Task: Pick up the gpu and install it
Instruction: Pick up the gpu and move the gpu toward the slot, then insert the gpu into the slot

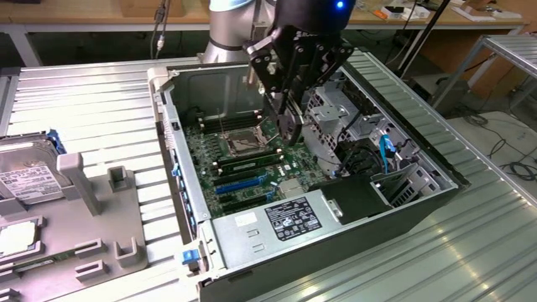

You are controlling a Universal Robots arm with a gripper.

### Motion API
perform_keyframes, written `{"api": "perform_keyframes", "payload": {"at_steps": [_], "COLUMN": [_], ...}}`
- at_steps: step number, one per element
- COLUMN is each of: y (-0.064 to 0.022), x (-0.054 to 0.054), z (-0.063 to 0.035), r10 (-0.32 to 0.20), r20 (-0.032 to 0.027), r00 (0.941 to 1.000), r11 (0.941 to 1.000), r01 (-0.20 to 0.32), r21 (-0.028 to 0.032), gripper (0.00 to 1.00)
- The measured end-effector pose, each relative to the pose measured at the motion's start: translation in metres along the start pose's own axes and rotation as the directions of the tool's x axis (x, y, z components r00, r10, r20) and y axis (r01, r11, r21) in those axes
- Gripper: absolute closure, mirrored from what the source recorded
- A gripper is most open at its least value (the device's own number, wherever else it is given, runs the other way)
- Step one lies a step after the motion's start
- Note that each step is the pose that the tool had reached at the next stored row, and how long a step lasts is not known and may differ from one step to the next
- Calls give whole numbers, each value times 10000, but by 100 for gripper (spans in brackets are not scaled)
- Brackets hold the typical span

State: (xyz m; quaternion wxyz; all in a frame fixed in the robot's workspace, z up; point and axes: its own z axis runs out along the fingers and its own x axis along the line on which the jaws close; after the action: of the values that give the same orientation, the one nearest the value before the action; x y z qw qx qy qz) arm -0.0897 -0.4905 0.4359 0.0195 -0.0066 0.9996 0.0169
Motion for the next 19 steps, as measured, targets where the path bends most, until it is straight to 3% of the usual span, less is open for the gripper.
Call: {"api": "perform_keyframes", "payload": {"at_steps": [7,19], "y": [-6,-5], "x": [-379,-379], "z": [15,15], "r10": [-1,1], "r20": [0,0], "r00": [10000,10000], "r11": [10000,10000], "r01": [1,-1], "r21": [1,1], "gripper": [73,73]}}
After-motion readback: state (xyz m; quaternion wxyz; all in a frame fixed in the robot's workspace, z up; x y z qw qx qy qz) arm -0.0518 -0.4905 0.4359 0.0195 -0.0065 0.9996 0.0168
